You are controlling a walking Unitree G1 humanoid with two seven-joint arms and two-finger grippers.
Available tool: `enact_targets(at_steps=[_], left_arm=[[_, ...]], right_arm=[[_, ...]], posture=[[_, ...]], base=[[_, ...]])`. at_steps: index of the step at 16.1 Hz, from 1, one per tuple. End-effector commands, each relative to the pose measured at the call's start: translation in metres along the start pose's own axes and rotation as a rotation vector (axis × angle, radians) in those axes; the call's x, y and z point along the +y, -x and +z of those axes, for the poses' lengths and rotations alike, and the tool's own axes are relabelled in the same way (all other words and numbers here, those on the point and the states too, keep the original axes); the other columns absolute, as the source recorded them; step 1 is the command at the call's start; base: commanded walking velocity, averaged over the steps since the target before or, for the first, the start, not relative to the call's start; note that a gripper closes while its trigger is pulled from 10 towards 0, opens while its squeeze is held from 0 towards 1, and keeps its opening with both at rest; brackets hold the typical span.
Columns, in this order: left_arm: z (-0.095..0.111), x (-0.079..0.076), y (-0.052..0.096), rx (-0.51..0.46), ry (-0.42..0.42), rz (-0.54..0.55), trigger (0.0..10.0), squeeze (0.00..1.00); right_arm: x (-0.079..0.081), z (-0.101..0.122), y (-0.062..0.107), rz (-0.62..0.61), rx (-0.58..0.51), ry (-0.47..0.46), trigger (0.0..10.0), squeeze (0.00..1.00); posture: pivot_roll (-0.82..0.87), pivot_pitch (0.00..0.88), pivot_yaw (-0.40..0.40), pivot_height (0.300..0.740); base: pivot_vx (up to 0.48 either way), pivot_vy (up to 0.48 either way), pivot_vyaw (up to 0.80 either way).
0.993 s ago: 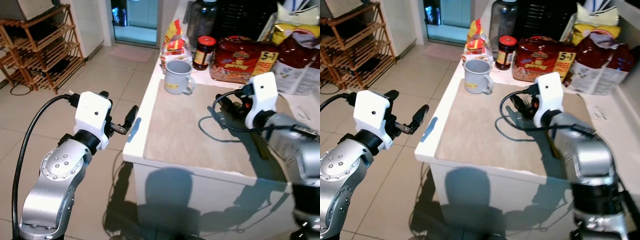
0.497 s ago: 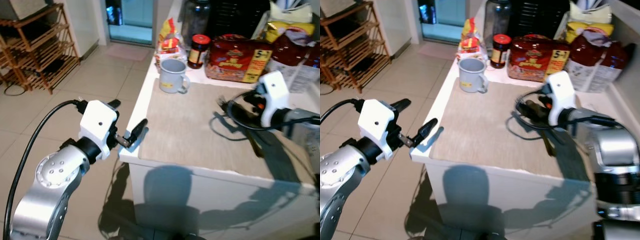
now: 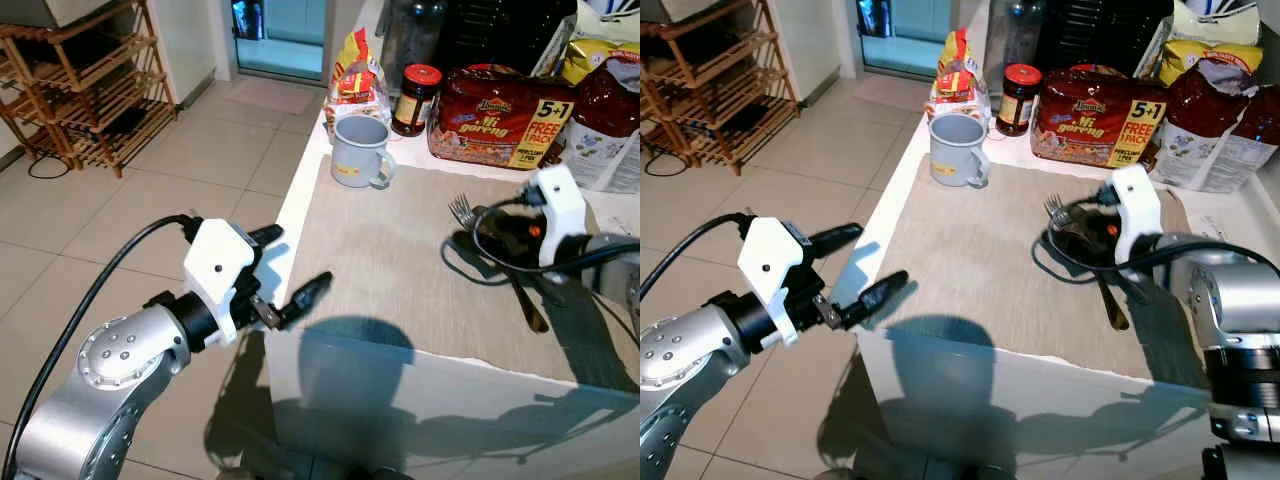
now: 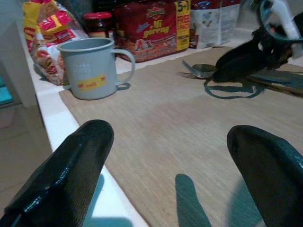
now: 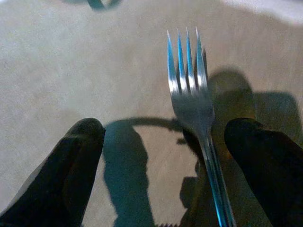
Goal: Setting the table
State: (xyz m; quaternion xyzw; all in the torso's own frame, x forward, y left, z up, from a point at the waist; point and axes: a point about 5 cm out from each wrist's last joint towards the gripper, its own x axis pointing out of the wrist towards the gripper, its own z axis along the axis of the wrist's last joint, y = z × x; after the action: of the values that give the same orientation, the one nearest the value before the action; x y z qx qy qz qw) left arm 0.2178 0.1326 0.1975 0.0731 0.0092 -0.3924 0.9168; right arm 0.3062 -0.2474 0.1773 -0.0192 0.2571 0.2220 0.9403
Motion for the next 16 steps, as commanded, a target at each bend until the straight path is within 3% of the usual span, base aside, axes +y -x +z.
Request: enact_targets(at_steps=[1, 5, 6, 7, 8, 16], left_arm=[[0.001, -0.004, 0.002, 0.005, 0.005, -0.025, 10.0, 0.00], [0.002, -0.003, 0.002, 0.013, 0.008, -0.034, 10.0, 0.00], [0.002, -0.003, 0.002, 0.014, 0.009, -0.038, 10.0, 0.00], [0.002, -0.003, 0.002, 0.015, 0.010, -0.045, 10.0, 0.00], [0.002, -0.002, 0.002, 0.016, 0.010, -0.048, 10.0, 0.00], [0.001, -0.005, 0.002, 0.026, 0.018, -0.082, 10.0, 0.00]], right_arm=[[-0.006, -0.003, 0.008, -0.011, 0.015, -0.032, 10.0, 0.00], [-0.008, -0.015, 0.012, -0.024, 0.077, -0.035, 10.0, 0.00], [-0.009, -0.017, 0.012, -0.033, 0.085, -0.033, 9.5, 0.00], [-0.010, -0.019, 0.011, -0.039, 0.087, -0.042, 2.0, 0.00], [-0.009, -0.019, 0.011, -0.037, 0.087, -0.048, 0.0, 0.00], [-0.012, -0.021, 0.013, -0.047, 0.103, -0.052, 0.0, 0.00]], posture=[[0.07, 0.047, -0.041, 0.740], [0.07, 0.052, -0.036, 0.740], [0.07, 0.051, -0.032, 0.740], [0.07, 0.051, -0.031, 0.740], [0.07, 0.051, -0.029, 0.740], [0.07, 0.046, -0.026, 0.740]], base=[[0.000, 0.000, 0.00], [0.000, 0.000, 0.00], [0.000, 0.000, 0.00], [0.000, 0.000, 0.00], [0.000, 0.000, 0.00], [0.000, 0.000, 0.00]])
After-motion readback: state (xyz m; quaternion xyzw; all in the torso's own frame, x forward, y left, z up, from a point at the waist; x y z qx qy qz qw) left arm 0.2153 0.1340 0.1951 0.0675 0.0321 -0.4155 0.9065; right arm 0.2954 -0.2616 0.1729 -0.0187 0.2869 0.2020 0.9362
